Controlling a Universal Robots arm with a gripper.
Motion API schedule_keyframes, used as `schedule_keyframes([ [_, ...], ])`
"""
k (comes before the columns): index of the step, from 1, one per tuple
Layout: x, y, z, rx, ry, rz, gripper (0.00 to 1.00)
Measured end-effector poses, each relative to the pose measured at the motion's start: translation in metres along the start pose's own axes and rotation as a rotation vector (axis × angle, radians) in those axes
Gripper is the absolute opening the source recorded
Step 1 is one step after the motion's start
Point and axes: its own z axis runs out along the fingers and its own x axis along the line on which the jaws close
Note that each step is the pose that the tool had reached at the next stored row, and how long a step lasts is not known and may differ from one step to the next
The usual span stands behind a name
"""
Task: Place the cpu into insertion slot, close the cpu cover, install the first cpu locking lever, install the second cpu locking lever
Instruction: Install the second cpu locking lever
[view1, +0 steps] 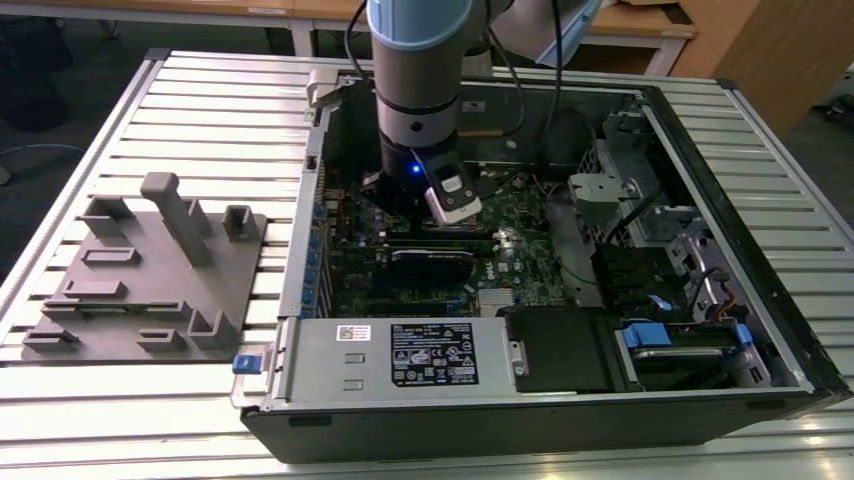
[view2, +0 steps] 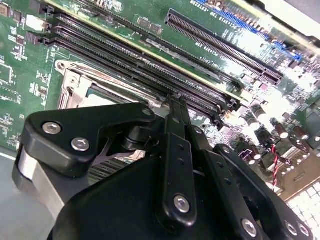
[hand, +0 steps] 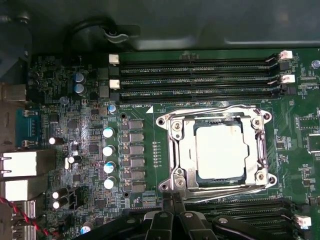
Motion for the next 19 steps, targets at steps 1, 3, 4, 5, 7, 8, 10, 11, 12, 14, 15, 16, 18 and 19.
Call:
schedule_keyframes([
  [1,0.0001,-0.0001,0.0003,-0.0012,0.0002,0.0,0.1],
  [3,0.0003,-0.0002,0.0009,-0.0045,0.0004,0.0,0.1],
  [4,0.0004,-0.0002,0.0009,-0.0063,0.0007,0.0,0.1],
  [5,0.0004,-0.0002,0.0009,-0.0084,0.0009,0.001,0.1],
  [7,0.0004,-0.0001,0.0011,-0.0105,0.0007,0.001,0.1],
  [8,0.0004,-0.0001,0.0011,-0.0106,0.0007,0.001,0.1],
  [10,0.0004,-0.0002,0.0006,-0.0105,0.0008,0.001,0.1],
  [11,0.0003,-0.0001,-0.0003,-0.0104,0.0009,0.001,0.1],
  [12,0.0003,-0.0001,-0.0006,-0.0106,0.0008,0.001,0.1],
  [14,0.0002,-0.0006,-0.001,-0.0107,0.0008,0.001,0.1],
  [15,0.0001,-0.001,-0.0011,-0.0107,0.0008,0.001,0.1],
  [16,0.0001,-0.0015,-0.0012,-0.0106,0.0008,0.001,0.1],
  [18,0.0,-0.0031,-0.0013,-0.0106,0.0008,0.001,0.1],
  [19,-0.0001,-0.0039,-0.0014,-0.0107,0.0008,0.001,0.1],
])
